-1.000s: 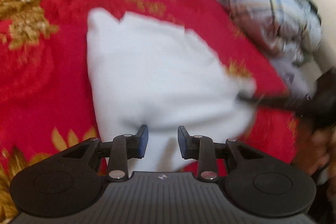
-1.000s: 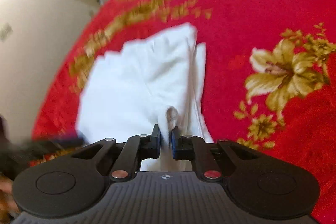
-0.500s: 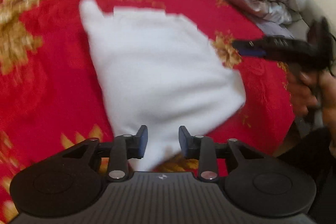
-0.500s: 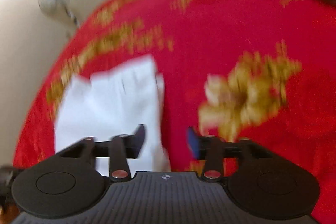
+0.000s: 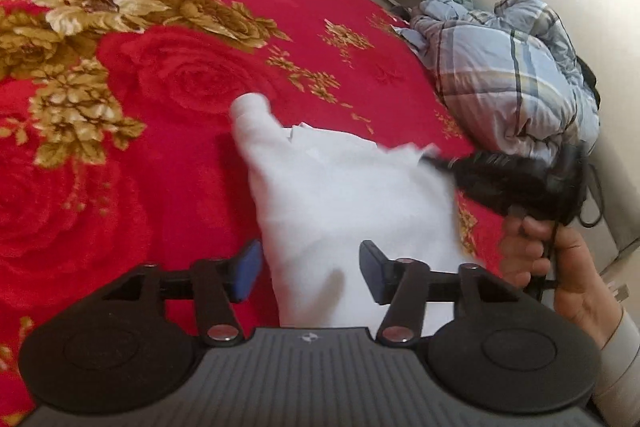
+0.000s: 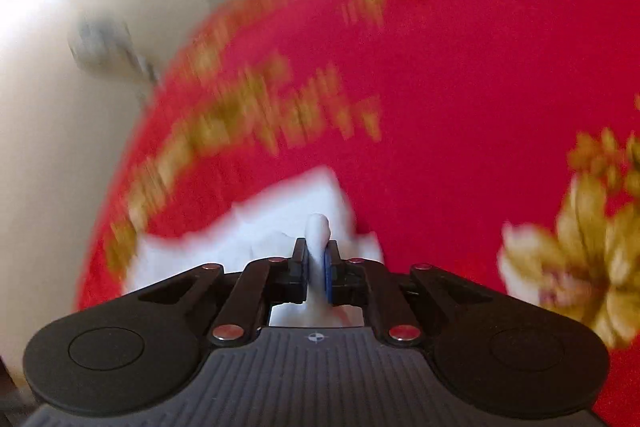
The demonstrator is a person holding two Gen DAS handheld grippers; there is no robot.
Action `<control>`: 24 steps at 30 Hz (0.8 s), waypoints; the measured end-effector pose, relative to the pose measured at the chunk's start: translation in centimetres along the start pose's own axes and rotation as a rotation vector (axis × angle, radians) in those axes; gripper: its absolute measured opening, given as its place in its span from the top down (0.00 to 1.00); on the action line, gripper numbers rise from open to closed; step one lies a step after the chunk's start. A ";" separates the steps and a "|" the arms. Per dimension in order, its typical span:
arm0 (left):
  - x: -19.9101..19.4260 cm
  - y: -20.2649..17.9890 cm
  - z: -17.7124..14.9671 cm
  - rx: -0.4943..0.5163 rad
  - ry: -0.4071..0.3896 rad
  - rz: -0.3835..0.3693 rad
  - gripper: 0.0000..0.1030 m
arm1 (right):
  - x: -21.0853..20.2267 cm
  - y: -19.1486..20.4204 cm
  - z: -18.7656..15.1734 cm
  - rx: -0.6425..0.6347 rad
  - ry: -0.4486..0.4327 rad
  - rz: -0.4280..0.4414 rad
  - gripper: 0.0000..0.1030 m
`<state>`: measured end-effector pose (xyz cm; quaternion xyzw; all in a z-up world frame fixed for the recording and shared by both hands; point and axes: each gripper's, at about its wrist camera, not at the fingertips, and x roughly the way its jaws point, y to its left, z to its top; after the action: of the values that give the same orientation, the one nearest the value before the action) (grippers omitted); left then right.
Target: Fold small clothes
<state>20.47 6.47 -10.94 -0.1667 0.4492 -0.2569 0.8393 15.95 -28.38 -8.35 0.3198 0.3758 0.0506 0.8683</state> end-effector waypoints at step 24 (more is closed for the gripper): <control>8.4 1.3 0.9 -0.186 0.045 -0.043 0.60 | -1.0 -0.8 -6.7 -0.052 0.177 -0.029 0.48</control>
<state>25.52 2.64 -16.69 -0.2478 0.4863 -0.2356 0.8041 10.55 -25.90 -11.68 0.2859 0.4543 0.0761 0.8403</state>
